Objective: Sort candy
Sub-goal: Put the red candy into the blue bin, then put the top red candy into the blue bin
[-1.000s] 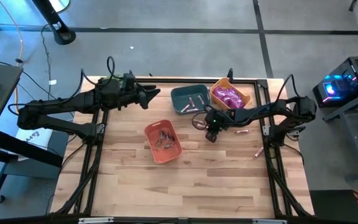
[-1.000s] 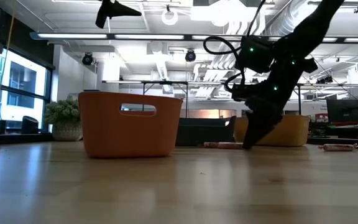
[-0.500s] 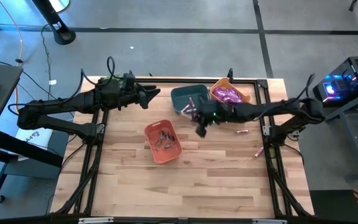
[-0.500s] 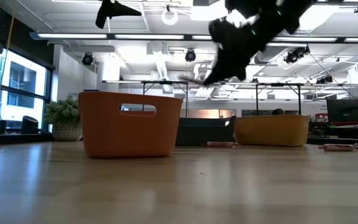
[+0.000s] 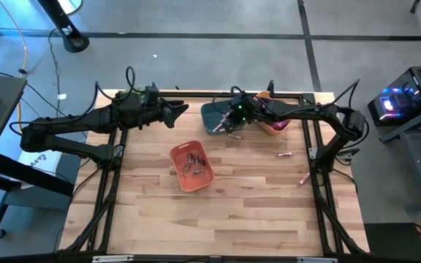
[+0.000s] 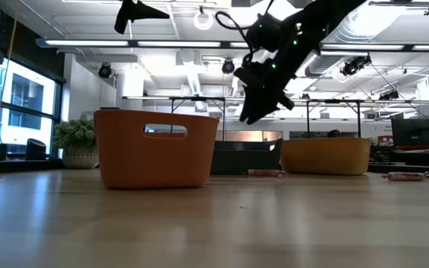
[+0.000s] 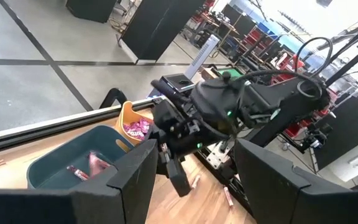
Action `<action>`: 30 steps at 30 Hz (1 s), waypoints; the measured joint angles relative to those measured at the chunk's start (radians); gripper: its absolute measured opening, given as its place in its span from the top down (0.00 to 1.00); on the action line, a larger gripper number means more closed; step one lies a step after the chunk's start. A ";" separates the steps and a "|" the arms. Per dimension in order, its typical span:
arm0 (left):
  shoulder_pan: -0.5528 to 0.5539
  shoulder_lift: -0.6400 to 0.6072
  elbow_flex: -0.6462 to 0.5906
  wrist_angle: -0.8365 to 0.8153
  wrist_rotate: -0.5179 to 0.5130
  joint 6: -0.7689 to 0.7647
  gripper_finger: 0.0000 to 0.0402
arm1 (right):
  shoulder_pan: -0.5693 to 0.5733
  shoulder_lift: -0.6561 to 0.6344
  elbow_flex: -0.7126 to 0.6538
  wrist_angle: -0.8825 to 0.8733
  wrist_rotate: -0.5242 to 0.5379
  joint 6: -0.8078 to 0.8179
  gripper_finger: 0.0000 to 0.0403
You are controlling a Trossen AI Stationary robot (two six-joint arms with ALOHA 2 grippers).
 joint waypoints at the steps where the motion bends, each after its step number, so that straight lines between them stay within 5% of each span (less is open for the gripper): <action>1: 0.000 0.000 0.000 0.000 0.000 0.000 0.48 | -0.003 -0.001 0.009 -0.003 -0.002 0.000 0.66; 9: 0.000 0.000 0.000 0.000 0.000 0.003 0.48 | 0.042 -0.001 0.055 -0.179 -0.215 -0.158 0.48; 14: 0.000 0.000 0.000 -0.001 0.000 0.003 0.48 | 0.097 0.045 0.053 -0.275 -0.099 -0.298 0.47; 20: 0.000 0.000 0.000 -0.002 0.000 0.001 0.48 | 0.122 0.129 0.053 -0.283 -0.144 -0.401 0.47; 30: 0.000 0.000 0.000 -0.009 0.000 0.002 0.48 | 0.148 0.268 0.054 -0.289 0.117 -0.368 0.47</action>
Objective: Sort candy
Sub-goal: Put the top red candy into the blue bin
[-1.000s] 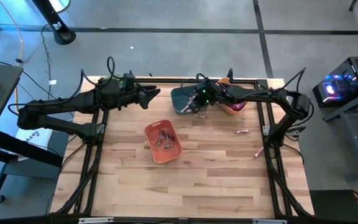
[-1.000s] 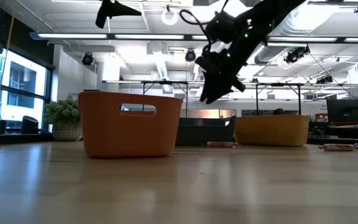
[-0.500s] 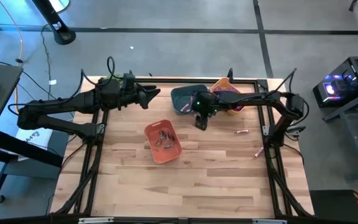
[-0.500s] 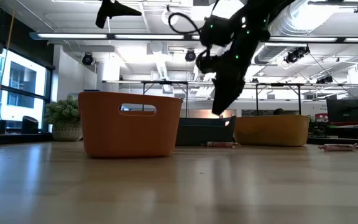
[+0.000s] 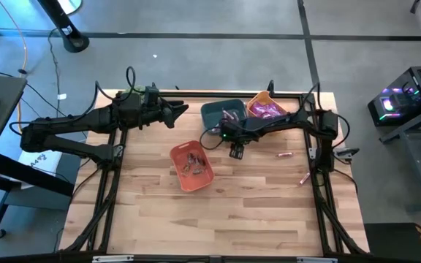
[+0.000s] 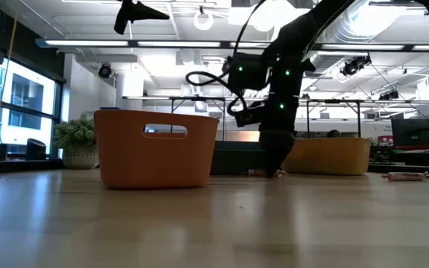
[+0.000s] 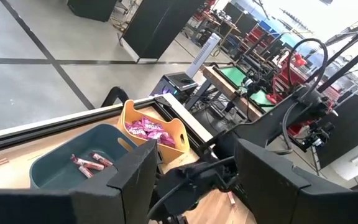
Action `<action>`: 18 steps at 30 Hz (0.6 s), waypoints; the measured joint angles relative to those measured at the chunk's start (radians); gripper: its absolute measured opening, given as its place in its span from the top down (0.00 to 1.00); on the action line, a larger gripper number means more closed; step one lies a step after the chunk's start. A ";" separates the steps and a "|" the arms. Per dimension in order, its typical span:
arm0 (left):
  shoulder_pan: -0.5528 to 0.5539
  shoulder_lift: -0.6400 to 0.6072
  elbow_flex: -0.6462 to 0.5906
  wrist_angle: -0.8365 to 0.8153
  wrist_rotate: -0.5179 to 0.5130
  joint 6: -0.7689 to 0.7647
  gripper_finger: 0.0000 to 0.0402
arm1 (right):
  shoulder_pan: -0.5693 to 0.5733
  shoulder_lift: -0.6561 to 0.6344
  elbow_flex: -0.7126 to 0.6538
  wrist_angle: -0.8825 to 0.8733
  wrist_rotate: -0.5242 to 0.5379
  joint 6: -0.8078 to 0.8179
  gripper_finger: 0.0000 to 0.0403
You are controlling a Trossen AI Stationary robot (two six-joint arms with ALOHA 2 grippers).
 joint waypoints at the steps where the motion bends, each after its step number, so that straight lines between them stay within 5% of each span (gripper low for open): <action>1: 0.000 0.000 0.000 0.000 0.000 0.000 0.48 | 0.001 0.005 0.001 0.001 0.002 0.011 0.47; 6: 0.000 0.000 0.000 0.000 -0.001 0.000 0.48 | -0.012 0.017 0.004 0.003 -0.151 -0.014 0.53; 14: 0.000 0.000 0.000 0.000 0.000 0.000 0.48 | 0.012 0.010 0.002 -0.028 -0.307 -0.012 0.95; 18: 0.000 0.000 0.000 0.000 0.000 0.006 0.48 | 0.054 -0.054 -0.006 -0.069 -0.402 0.002 0.94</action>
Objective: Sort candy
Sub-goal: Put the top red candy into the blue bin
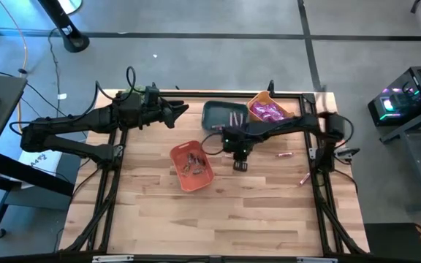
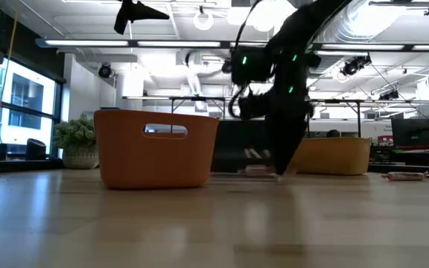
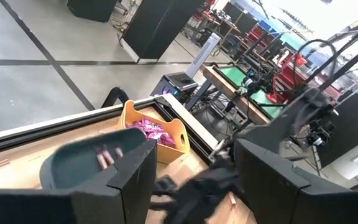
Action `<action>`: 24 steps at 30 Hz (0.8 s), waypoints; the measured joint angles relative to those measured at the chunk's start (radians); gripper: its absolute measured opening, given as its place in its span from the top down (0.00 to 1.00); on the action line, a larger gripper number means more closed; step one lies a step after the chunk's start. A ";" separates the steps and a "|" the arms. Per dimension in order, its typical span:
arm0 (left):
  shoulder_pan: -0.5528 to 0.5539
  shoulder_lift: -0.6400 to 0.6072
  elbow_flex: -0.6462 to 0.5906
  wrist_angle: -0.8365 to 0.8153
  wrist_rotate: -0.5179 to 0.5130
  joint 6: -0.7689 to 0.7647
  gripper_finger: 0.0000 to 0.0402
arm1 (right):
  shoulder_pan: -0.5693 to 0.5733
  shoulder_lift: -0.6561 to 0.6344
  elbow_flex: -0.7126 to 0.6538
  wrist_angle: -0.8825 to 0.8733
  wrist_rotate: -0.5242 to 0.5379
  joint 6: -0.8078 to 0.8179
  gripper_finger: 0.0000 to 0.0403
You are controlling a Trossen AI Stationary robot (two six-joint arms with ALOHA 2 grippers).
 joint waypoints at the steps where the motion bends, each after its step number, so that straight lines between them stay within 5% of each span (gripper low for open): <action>1: 0.000 0.000 0.000 0.000 0.000 0.000 0.48 | 0.009 -0.033 0.000 -0.004 0.000 0.003 0.95; 9: 0.000 0.000 0.000 0.001 0.000 0.001 0.48 | -0.001 -0.275 0.004 0.029 0.139 0.059 0.97; 15: 0.000 0.000 0.000 0.009 0.001 -0.006 0.48 | -0.109 -0.287 0.004 0.103 0.307 0.182 0.97; 24: 0.000 0.000 0.000 0.009 0.012 -0.008 0.48 | -0.216 -0.261 0.005 0.124 0.246 0.294 0.55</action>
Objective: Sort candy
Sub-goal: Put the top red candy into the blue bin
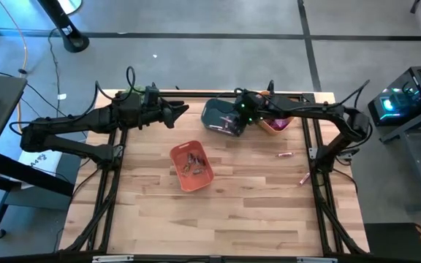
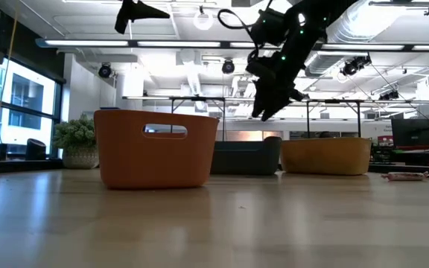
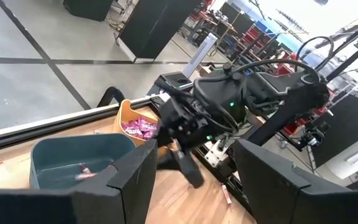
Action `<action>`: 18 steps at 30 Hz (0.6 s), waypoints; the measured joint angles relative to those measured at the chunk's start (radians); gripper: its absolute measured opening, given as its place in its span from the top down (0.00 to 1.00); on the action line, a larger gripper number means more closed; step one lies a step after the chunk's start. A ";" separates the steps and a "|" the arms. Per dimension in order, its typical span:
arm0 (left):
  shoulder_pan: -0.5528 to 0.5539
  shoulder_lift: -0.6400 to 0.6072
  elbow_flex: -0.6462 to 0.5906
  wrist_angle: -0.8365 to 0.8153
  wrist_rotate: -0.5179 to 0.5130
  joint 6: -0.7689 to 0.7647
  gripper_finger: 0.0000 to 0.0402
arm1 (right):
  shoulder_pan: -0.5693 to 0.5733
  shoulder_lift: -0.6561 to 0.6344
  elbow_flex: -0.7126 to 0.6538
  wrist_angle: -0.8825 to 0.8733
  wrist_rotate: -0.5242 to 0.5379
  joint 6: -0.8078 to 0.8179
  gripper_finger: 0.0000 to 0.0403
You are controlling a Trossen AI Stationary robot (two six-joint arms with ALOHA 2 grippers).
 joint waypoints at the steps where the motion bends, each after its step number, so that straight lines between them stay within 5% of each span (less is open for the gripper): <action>1: 0.000 0.000 0.000 0.000 0.000 0.000 0.48 | 0.000 -0.007 0.000 -0.030 -0.036 -0.007 0.50; 5: 0.000 0.000 0.000 -0.001 0.000 0.002 0.48 | 0.022 -0.055 0.000 -0.235 -0.096 0.033 0.42; 11: 0.000 0.000 0.000 -0.001 0.000 0.011 0.48 | 0.153 -0.152 -0.049 -0.581 0.004 0.058 0.41; 18: 0.000 0.000 0.000 -0.001 0.000 0.019 0.48 | 0.233 -0.244 -0.331 -0.570 0.005 0.208 0.40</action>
